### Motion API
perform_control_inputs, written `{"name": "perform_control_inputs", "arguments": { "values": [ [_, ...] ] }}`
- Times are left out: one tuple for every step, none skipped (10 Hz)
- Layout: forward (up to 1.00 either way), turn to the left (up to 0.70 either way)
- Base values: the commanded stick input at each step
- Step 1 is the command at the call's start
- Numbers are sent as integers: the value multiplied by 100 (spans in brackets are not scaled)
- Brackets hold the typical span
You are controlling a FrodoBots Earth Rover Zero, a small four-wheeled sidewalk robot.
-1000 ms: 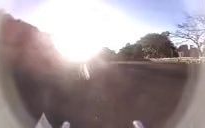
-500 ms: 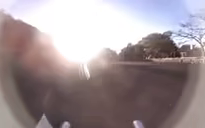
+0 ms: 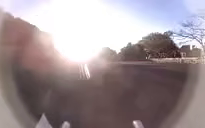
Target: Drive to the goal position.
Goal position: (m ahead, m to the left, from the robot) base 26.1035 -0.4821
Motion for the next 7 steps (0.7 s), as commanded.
{"name": "perform_control_inputs", "arguments": {
  "values": [
    [50, -22],
    [50, 0],
    [50, 0],
    [50, -13],
    [50, -46],
    [50, -50],
    [50, -50]
  ]
}}
